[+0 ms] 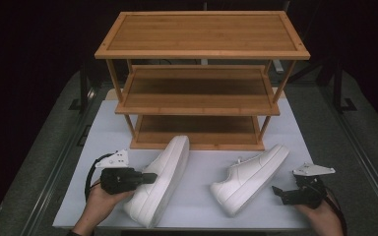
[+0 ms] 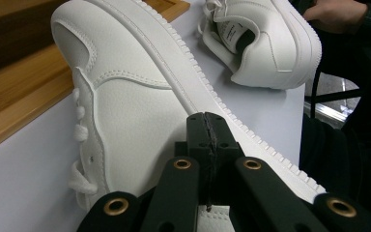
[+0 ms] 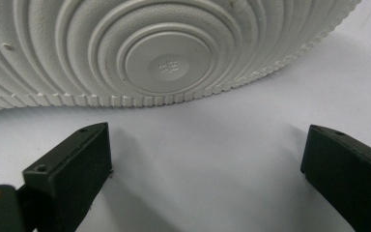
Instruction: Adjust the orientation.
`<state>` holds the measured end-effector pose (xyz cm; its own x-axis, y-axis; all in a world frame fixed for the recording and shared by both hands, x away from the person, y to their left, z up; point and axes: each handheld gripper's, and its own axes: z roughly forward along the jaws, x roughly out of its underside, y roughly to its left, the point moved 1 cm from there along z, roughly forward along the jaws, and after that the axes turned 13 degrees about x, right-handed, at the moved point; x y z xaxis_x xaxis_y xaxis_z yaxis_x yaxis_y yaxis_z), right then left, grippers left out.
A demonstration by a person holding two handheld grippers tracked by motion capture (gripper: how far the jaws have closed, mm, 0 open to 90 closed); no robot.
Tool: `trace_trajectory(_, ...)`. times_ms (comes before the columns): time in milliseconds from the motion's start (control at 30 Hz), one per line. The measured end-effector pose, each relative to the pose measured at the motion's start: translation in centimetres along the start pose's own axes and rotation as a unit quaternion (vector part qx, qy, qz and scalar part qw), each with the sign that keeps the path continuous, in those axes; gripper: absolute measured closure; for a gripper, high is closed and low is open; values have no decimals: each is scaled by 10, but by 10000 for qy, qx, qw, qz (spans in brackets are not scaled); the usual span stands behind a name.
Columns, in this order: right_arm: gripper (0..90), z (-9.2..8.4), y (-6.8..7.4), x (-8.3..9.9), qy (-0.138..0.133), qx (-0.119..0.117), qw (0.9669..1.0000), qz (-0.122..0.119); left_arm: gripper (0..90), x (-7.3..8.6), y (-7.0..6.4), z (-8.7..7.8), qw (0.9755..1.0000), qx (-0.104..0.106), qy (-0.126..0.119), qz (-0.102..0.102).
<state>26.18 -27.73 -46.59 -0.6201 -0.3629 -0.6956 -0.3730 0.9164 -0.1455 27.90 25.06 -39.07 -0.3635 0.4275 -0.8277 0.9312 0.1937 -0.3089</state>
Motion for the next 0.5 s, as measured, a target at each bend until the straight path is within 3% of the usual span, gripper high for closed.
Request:
trace_trajectory(133,35,0,0,0,-1,0,10000,0,900,0,2,-4,10000,-17,-62,-2)
trace_trajectory(300,35,0,0,0,-2,0,10000,1,900,1,5,-15,9997,-191,-168,-18)
trace_trajectory(367,35,0,0,0,-1,1,10000,1,900,3,11,-28,9987,-394,-306,-77)
trace_trajectory(500,35,0,0,0,-2,0,10000,2,900,14,24,-43,9968,-701,-302,-252)
